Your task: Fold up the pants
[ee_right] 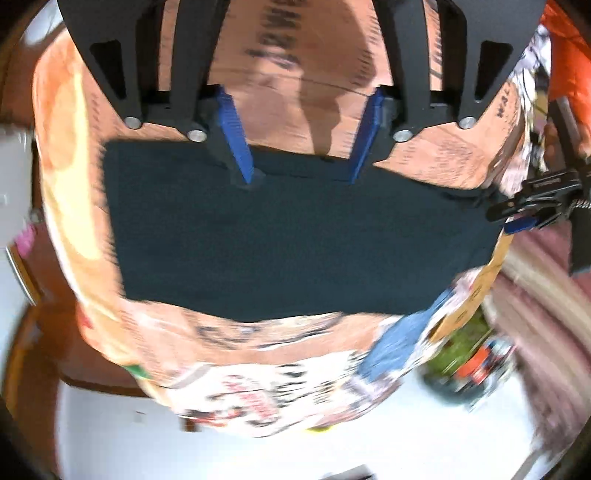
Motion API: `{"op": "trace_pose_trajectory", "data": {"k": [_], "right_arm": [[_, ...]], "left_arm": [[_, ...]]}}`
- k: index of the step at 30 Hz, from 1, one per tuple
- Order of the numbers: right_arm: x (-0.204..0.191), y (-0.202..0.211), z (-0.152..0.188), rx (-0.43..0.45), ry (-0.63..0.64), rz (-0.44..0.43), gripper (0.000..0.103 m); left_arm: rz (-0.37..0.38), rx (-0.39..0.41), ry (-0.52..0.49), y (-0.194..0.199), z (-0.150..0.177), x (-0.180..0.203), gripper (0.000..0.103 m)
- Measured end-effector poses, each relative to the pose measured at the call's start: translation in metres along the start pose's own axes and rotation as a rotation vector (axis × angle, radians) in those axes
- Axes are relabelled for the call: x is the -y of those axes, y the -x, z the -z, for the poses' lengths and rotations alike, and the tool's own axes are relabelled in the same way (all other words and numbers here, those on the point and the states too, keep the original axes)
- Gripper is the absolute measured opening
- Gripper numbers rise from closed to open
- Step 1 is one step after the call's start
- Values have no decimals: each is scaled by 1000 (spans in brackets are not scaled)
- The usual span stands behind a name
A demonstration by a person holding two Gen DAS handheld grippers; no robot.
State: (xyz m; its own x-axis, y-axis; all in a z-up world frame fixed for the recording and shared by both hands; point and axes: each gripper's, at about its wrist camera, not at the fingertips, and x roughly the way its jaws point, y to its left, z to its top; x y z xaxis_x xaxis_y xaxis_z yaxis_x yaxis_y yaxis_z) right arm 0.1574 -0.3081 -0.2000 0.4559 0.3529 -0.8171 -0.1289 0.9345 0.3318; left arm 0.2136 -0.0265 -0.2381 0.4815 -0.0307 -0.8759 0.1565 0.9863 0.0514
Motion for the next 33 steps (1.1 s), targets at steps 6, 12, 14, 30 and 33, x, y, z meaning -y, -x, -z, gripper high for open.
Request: {"op": "trace_pose_trajectory", "data": {"k": [6,12,14,30,33], "right_arm": [[56,10,18,17,-219,41,55],[88,-1,34,-9,-367,3,55],[94,-5,35,-9,-404,-21,55],[123,-25,26,73,-552,-89,59],[125,-26,24,84,-544,-68,55]], "left_arm": [[37,-2,-19,-17,-34,31,88],[63,-79,-62,-52,-46,63,90],[64,-107,-76,-62,-45,71,90],[53,-126,-110,-87,-48,92,103],[51,-120,-109,-87,-47,92,103]]}}
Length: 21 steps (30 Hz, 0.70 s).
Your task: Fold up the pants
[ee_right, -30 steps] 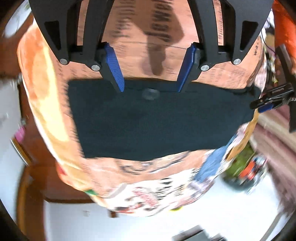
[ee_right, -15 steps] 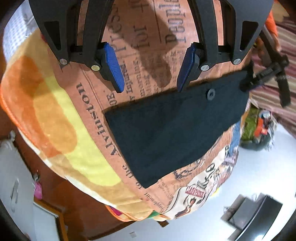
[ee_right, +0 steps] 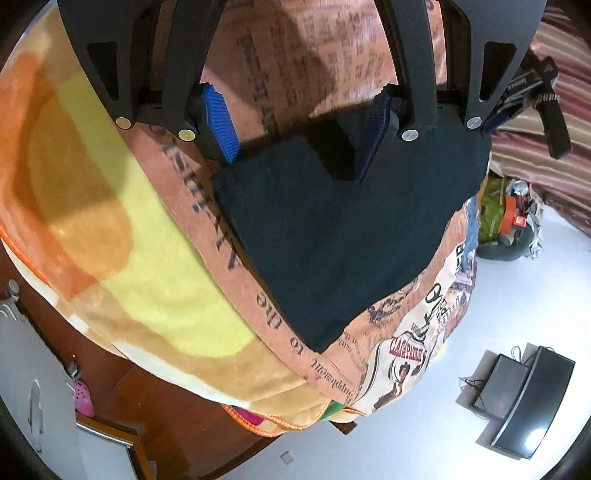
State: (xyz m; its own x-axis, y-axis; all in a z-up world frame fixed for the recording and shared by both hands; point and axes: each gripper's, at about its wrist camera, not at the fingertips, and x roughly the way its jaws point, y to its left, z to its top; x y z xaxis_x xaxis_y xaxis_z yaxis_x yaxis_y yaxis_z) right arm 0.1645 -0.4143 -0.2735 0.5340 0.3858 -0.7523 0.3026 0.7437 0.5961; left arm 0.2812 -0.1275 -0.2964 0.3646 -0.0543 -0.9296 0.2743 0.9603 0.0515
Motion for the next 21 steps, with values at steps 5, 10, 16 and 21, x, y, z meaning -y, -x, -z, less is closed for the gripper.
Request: {"op": "trace_pose_trajectory", "data": {"k": [5,10,16,21], "right_arm": [[-5,-4,-5,5,45,28,18],[-18,5,-3,35,106,48,10],[-44,33,-13,113,140,4,9],[-82,57,-22,171,218,-41,9]], "left_arm": [[1,2,0,0,0,0,103],[0,3,2,1,1,0,103],[16,30,26,13,2,-7,103],[70,75,93,34,6,-27,103]]}}
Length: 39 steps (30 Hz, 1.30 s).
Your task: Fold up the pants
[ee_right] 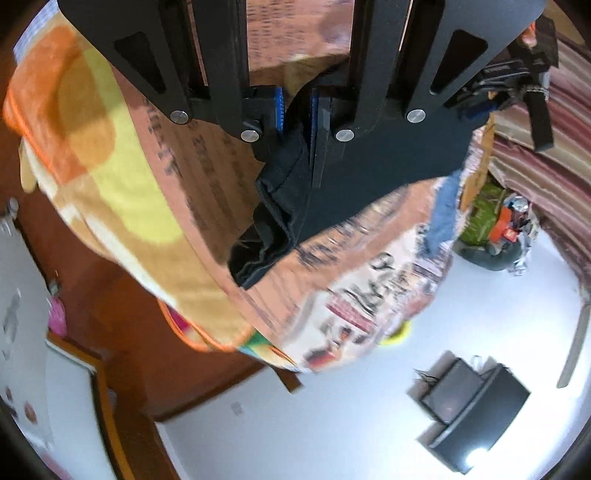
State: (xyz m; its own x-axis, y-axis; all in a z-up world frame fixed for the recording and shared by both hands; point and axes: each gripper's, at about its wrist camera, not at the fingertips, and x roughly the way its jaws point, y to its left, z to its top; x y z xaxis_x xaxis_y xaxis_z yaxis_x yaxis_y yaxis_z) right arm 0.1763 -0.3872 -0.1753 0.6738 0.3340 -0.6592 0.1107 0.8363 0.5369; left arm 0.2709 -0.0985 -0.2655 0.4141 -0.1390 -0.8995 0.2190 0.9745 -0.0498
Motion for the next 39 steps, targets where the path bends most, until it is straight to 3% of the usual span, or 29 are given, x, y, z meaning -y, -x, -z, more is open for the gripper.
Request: {"op": "trace_pose_trajectory", "data": {"k": [8,18,23,29,34,39], "right_arm": [[-76,5,-22,54,145,-75,9],[-174,-23,-16,20,326,-175,9],[-213,-55,5,-71,421,-205,9],[-247,-107,62,-272,524,-225,9],[-255,-138,114,-425,623,-201,9],[-247,-151,129,-476,644,-167,13]], "left_arm": [[19,81,100,33,8,-47,103],[-4,132,229,56,43,-120,103],[22,137,325,61,60,-151,103],[21,124,412,62,81,-177,103],[3,113,445,63,94,-188,103],[0,106,460,62,96,-190,103]]}}
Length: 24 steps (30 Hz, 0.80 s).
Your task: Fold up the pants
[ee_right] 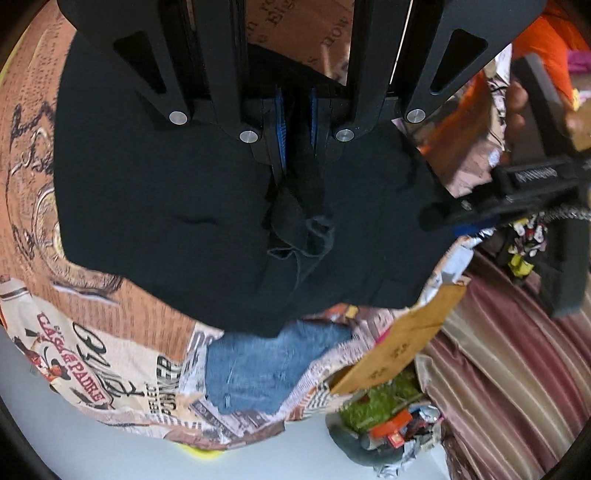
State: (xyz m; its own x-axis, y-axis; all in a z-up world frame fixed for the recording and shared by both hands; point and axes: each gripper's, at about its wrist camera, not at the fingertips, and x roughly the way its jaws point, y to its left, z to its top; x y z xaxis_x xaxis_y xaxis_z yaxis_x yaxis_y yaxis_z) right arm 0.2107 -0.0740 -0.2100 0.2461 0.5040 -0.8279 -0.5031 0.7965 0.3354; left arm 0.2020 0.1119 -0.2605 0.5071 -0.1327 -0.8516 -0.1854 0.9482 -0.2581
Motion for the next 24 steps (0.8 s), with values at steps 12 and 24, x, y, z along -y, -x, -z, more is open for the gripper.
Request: {"op": "trace_pose_trajectory", "data": {"k": [12,24], "right_arm": [[-7,35,2,17,46,-50,46],[79,89,-20,204,-30,120,46]], "left_arm": [[-2,44,-80,13,-17,36,103],[78,36,-235,-1,-52,113,103]]}}
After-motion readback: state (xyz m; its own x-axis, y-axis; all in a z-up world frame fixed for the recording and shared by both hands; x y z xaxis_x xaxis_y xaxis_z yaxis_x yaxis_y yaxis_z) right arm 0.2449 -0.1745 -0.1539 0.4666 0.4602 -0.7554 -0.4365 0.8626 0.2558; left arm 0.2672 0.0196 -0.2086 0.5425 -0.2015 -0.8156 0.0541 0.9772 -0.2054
